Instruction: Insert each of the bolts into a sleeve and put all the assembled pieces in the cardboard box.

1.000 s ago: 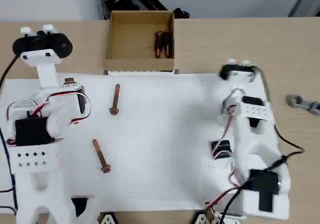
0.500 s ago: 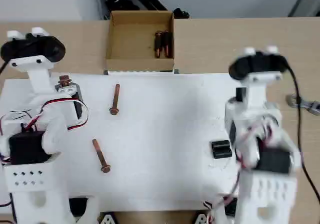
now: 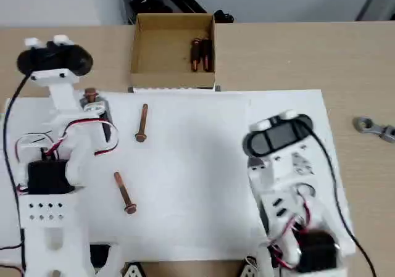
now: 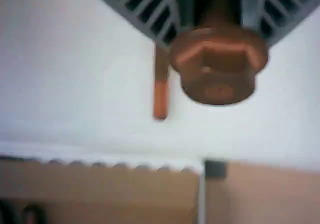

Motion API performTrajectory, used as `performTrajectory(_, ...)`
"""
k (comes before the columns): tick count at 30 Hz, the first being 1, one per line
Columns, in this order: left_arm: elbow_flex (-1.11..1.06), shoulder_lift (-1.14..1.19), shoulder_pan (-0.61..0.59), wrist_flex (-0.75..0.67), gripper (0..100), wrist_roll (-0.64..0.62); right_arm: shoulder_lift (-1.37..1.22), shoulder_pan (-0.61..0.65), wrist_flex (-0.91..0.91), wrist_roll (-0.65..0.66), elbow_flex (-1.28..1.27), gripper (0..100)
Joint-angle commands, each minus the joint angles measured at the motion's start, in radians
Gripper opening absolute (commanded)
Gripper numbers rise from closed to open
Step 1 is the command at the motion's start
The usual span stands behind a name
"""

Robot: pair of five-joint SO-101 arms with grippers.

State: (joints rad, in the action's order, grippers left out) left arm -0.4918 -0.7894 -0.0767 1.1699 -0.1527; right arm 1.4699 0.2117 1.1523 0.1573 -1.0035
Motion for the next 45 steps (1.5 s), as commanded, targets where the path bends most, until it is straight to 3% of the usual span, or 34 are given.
performTrajectory(1,0.012,-0.028,0.071,-0.072,1,-0.032,0.010,0.096,-0.249,-0.043,-0.089,0.4)
performTrajectory(6,0.015,-0.106,0.121,-0.127,1,-0.044,0.016,0.219,-0.381,-0.138,-0.158,0.4)
performTrajectory(13,0.008,-0.244,0.137,-0.133,1,-0.089,0.021,0.225,-0.433,-0.137,-0.160,0.5)
performTrajectory(20,0.002,-0.365,0.299,-0.161,1,-0.100,0.021,0.226,-0.552,-0.137,-0.153,0.4)
performTrajectory(26,-0.186,-0.479,0.321,-0.305,1,-0.126,0.010,0.366,-0.638,-0.135,-0.155,0.3)
performTrajectory(29,-0.257,-0.595,0.319,-0.327,1,-0.127,0.010,0.438,-0.615,-0.124,-0.158,0.3)
performTrajectory(34,-0.386,-0.743,0.319,-0.470,1,-0.129,0.062,0.435,-0.530,-0.043,-0.229,0.3)
performTrajectory(45,-0.522,-0.689,0.399,-0.652,1,-0.133,0.344,0.417,-0.414,-0.021,-0.347,0.3)
